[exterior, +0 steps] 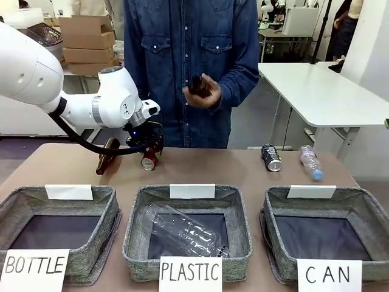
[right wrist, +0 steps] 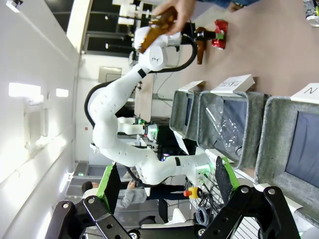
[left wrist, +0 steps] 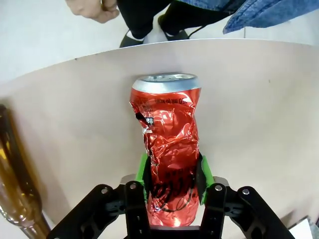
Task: Sort the can waste into the basket.
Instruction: Pick up the can waste from the table and place it in the right Fabric basket.
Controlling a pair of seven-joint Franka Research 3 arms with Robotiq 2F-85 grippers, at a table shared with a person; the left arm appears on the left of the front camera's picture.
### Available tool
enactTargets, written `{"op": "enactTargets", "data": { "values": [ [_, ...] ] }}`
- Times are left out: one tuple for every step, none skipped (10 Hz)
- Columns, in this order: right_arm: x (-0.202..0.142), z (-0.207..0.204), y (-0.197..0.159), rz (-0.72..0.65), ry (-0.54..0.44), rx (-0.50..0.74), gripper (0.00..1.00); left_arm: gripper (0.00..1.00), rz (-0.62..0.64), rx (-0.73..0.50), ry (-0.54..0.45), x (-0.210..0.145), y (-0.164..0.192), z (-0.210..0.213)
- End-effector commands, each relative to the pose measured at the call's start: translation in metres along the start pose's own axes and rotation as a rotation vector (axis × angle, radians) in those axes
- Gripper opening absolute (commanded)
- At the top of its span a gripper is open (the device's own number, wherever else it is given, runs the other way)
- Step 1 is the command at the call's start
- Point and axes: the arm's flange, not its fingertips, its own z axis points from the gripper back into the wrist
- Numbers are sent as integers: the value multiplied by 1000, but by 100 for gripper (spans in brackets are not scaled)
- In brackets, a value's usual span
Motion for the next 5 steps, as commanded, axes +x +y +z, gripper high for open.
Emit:
{"op": "enactTargets", "data": {
  "values": [
    [3,-1,3,28,-9,22,100,0,39,48,19,-5,13,1],
    [3,-1,3,28,-9,22,100,0,53,40,17,-6,21,9],
    [3,-1,3,28,-9,22,100,0,63,39,21,-8,31,21],
    [3,-1,3,28,-9,22,100,0,70,-4,49,-15,46,42],
    [3,-1,3,28,-9,22,100,0,76,-83,73,-23,69,75]
  ]
}}
